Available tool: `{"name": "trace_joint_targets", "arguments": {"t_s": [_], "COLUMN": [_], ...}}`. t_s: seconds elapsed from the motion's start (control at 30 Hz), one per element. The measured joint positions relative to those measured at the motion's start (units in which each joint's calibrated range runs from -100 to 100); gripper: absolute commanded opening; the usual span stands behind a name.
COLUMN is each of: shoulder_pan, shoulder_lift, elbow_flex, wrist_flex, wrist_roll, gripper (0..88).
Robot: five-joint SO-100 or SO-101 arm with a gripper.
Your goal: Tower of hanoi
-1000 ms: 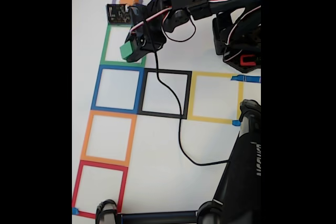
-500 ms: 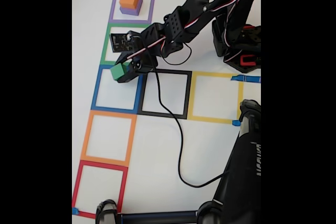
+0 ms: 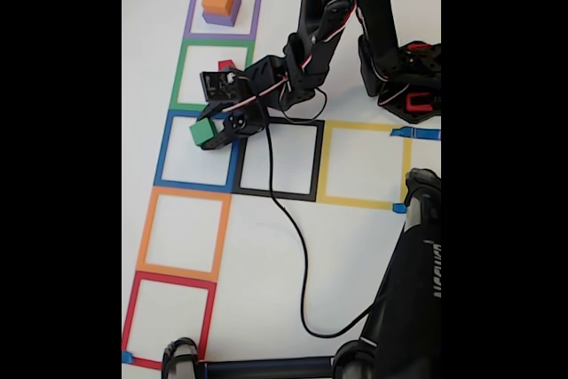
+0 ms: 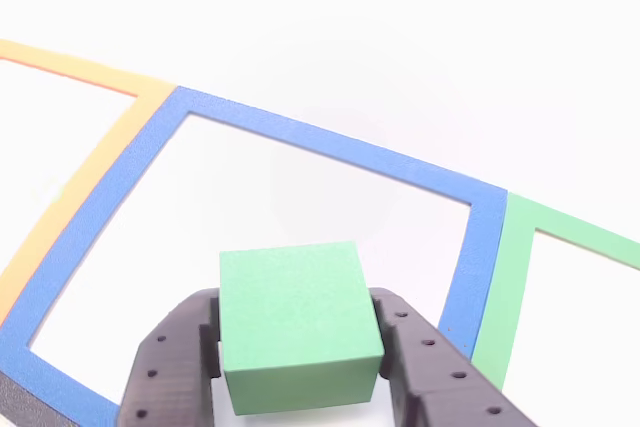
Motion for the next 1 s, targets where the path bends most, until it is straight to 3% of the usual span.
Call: {"name": "trace_joint_targets", "arguments": {"t_s": [0.6,1.0], "shoulder_pan": [-0.5,-1.4], "shoulder_lift": [5.0,6.5], "elbow_flex": [-0.1,-1.2], "wrist_flex": [-5.2,-6.0], "wrist_roll": [0.0,0.0], "gripper": [7.5,16.2]}}
